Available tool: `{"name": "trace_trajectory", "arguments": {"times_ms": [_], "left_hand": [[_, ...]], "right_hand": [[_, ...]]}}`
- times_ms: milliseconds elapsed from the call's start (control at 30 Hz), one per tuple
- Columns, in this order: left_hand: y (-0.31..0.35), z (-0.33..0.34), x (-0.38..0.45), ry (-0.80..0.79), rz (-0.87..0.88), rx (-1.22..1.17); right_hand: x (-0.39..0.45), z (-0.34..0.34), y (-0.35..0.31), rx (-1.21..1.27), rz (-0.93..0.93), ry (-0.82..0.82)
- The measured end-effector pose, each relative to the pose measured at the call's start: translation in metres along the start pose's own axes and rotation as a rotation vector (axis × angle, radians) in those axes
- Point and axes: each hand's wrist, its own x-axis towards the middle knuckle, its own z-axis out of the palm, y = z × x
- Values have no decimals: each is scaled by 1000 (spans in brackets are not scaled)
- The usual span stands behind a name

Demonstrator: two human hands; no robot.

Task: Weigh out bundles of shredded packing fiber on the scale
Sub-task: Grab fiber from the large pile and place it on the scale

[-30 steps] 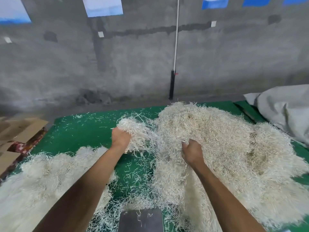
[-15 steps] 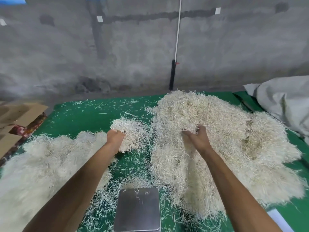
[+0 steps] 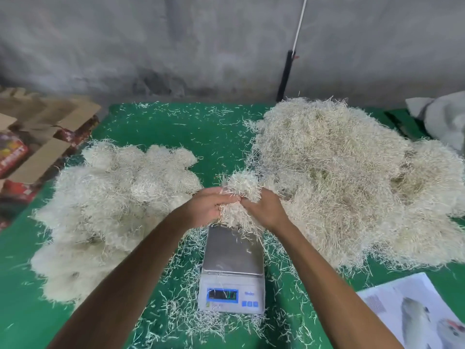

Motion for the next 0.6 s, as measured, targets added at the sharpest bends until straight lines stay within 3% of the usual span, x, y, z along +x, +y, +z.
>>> {"name": "trace_trajectory", "arguments": {"times_ms": [67, 167, 233, 300, 367, 433, 600], "left_hand": [[-22, -10, -11, 17, 21, 0], [-51, -22, -30, 12, 54, -183], [-64, -15, -41, -50, 22, -283], [-75, 5, -39, -103, -13, -101], [-87, 26, -33, 73, -147, 20], [-95, 40, -31, 249, -291, -33], [-108, 52, -32, 405, -224, 409]], "right_hand": [[-2, 2, 10, -194, 0, 88], [-9, 7, 19, -242, 0, 176], [-15, 21, 13, -252, -51, 100], [-26, 39, 10, -239, -132, -108], [-36, 50, 17, -230, -121, -281], [-39, 52, 34, -172, -49, -328], [-31, 45, 71, -307, -54, -271]]}}
